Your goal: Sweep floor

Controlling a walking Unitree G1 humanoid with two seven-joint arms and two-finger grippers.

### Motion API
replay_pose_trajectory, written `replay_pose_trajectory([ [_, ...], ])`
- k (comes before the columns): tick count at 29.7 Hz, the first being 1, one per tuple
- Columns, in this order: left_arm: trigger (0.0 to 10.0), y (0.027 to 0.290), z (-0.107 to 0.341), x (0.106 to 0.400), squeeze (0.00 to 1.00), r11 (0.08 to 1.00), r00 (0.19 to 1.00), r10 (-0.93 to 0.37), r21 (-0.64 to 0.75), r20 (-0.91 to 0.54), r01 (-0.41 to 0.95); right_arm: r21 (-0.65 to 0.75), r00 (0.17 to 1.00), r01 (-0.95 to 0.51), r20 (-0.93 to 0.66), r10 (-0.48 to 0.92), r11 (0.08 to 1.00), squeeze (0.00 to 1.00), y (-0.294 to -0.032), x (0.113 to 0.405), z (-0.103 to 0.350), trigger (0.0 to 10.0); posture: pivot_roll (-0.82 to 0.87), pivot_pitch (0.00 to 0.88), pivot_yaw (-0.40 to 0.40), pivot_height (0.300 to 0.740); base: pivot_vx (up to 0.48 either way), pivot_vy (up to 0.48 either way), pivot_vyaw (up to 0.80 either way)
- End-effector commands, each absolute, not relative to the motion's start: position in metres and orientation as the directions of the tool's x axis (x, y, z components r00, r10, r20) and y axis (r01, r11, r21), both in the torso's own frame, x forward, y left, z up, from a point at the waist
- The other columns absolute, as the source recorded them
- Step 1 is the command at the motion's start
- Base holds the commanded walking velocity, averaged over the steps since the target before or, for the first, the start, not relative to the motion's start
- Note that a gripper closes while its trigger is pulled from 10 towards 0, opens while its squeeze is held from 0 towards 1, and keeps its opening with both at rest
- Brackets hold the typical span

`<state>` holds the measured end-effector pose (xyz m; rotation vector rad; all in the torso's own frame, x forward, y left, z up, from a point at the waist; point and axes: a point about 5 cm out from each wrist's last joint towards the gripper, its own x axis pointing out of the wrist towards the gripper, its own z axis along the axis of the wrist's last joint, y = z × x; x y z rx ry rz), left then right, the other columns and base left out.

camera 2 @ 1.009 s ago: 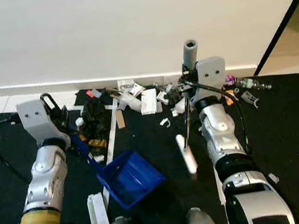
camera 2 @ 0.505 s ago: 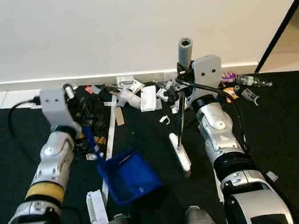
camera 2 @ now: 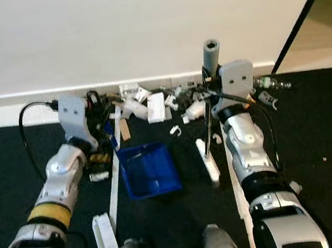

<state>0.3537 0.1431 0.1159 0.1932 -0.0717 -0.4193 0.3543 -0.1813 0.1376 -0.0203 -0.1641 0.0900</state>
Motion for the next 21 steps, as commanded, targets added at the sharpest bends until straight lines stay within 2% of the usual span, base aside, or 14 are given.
replay_pose_trajectory([
  [1,10.0,0.147,0.105,0.349,0.00,0.879,0.908,-0.420,0.242,-0.015,0.411,-0.025,0.979,-0.093,0.177,0.096,0.995,0.00,-0.180,0.356,0.142,10.0,-0.12,0.197,0.042,0.740,0.000,0.000,0.00],
  [8,10.0,0.160,0.080,0.344,0.00,0.886,0.918,-0.361,0.246,-0.164,0.393,-0.021,0.978,-0.099,0.180,0.101,0.995,0.00,-0.177,0.357,0.145,10.0,-0.11,0.193,0.049,0.740,0.000,0.000,0.00],
  [9,10.0,0.165,0.074,0.343,0.60,0.895,0.923,-0.326,0.248,-0.204,0.371,-0.021,0.979,-0.096,0.179,0.099,0.995,0.00,-0.177,0.357,0.144,10.0,-0.12,0.193,0.052,0.740,0.000,0.000,0.00],
  [10,10.0,0.165,0.074,0.343,0.60,0.895,0.923,-0.326,0.248,-0.204,0.371,-0.021,0.979,-0.096,0.179,0.099,0.995,0.00,-0.177,0.357,0.144,10.0,-0.12,0.193,0.052,0.740,0.000,0.000,0.00],
  [11,10.0,0.169,0.070,0.342,1.00,0.902,0.928,-0.300,0.252,-0.222,0.352,-0.020,0.979,-0.095,0.179,0.097,0.995,0.00,-0.178,0.357,0.143,10.0,-0.12,0.193,0.052,0.740,0.000,0.000,0.00],
  [13,10.0,0.172,0.068,0.341,1.00,0.907,0.930,-0.284,0.250,-0.233,0.339,-0.019,0.979,-0.093,0.179,0.095,0.995,0.00,-0.178,0.356,0.143,10.0,-0.12,0.191,0.055,0.740,0.000,0.000,0.00],
  [15,10.0,0.180,0.066,0.342,1.00,0.921,0.946,-0.207,0.277,-0.250,0.275,-0.016,0.980,-0.088,0.180,0.090,0.996,0.00,-0.179,0.356,0.143,10.0,-0.12,0.189,0.061,0.740,0.000,0.000,0.00],
  [17,10.0,0.180,0.066,0.342,1.00,0.921,0.946,-0.207,0.277,-0.250,0.275,-0.016,0.980,-0.088,0.180,0.090,0.996,0.00,-0.179,0.356,0.143,10.0,-0.12,0.189,0.061,0.740,0.000,0.000,0.00],
  [18,10.0,0.186,0.065,0.342,1.00,0.931,0.950,-0.154,0.282,-0.272,0.232,-0.016,0.980,-0.085,0.181,0.086,0.996,0.00,-0.179,0.356,0.143,10.0,-0.12,0.188,0.066,0.740,0.000,0.000,0.00],
  [19,10.0,0.191,0.063,0.342,0.38,0.946,0.952,-0.110,0.265,-0.286,0.188,-0.014,0.980,-0.081,0.182,0.082,0.997,0.00,-0.180,0.355,0.143,10.0,-0.12,0.188,0.069,0.740,0.000,0.000,0.00],
  [20,10.0,0.191,0.063,0.342,0.38,0.946,0.952,-0.110,0.265,-0.286,0.188,-0.014,0.980,-0.081,0.182,0.082,0.997,0.00,-0.180,0.355,0.143,10.0,-0.12,0.188,0.069,0.740,0.000,0.000,0.00],
  [21,10.0,0.195,0.063,0.342,0.00,0.957,0.952,-0.076,0.247,-0.296,0.153,-0.013,0.980,-0.078,0.182,0.079,0.997,0.00,-0.180,0.355,0.143,10.0,-0.11,0.187,0.068,0.740,0.000,0.000,0.00],
])
